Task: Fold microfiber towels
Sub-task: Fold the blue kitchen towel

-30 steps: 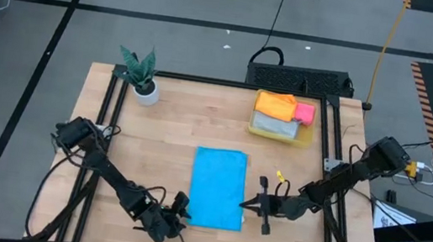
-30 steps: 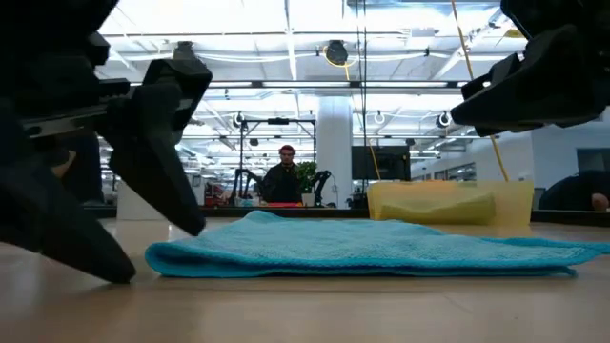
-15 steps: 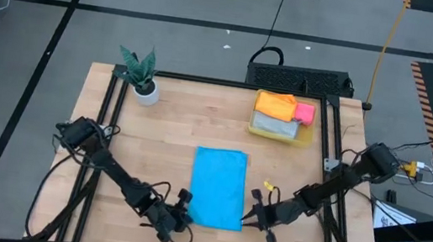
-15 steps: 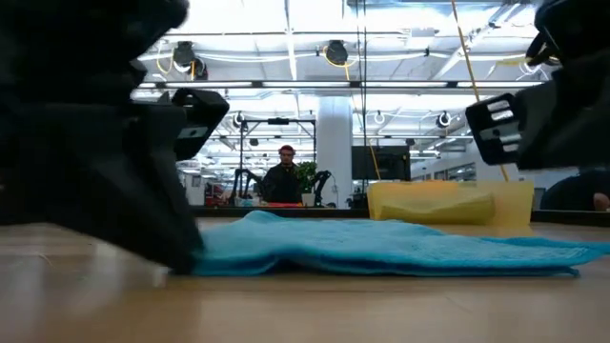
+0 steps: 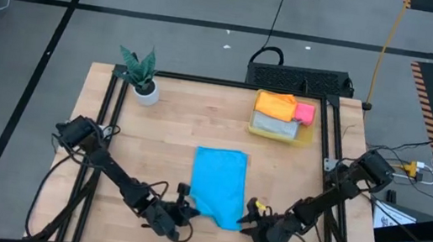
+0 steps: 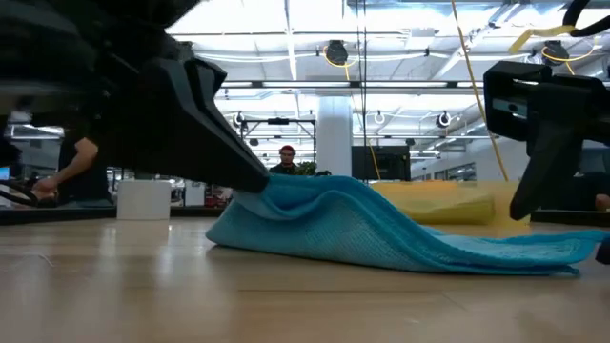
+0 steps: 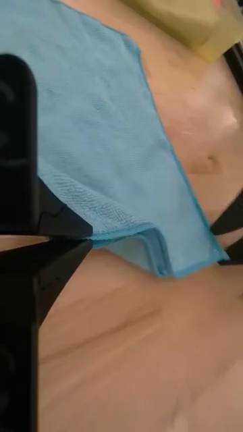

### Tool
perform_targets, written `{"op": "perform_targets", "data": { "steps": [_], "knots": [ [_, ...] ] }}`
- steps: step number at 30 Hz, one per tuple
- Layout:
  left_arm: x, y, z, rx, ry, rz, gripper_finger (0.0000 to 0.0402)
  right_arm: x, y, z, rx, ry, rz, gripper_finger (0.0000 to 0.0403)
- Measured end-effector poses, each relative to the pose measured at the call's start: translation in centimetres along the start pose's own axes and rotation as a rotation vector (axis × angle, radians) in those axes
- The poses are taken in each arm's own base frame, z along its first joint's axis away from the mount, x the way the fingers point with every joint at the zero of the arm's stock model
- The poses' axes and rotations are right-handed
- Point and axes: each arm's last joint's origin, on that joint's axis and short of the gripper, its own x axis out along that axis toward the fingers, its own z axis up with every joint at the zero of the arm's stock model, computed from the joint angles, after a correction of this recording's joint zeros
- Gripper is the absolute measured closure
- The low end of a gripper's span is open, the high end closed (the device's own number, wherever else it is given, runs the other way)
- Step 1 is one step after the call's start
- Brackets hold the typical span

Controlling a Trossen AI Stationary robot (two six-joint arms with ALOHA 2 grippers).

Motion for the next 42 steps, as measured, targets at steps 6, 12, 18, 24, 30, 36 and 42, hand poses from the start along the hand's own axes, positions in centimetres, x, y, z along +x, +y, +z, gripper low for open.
{"op": "perform_targets", "data": {
  "steps": [6,12,18,24,30,36,42],
  "knots": [
    [-0.6,-0.6,0.1,0.009,-0.018,0.015,0.0389,0.0,0.0,0.0,-0.048,0.001,0.005,0.0255],
    [-0.9,-1.0,0.1,0.005,-0.026,0.01,0.0388,0.6,0.3,0.0,-0.118,0.002,0.031,0.0265],
    [-0.9,-1.0,0.1,-0.026,-0.018,0.01,0.0379,2.4,0.2,0.9,-0.141,0.042,-0.022,0.0269],
    [-1.3,-1.6,0.0,-0.019,-0.024,-0.006,0.0396,2.0,-0.3,0.5,-0.065,0.149,-0.041,0.0305],
    [-1.6,-2.0,0.0,-0.009,-0.029,-0.017,0.0379,1.5,-0.2,0.2,-0.064,0.194,-0.035,0.0328],
    [-1.6,-2.0,0.0,-0.009,-0.03,-0.018,0.0396,1.3,-0.2,0.4,-0.067,0.182,-0.03,0.0362],
    [-1.7,-2.2,0.0,-0.009,-0.034,-0.024,0.0383,0.2,-0.5,1.1,0.04,0.153,-0.032,0.0395]
  ]
}}
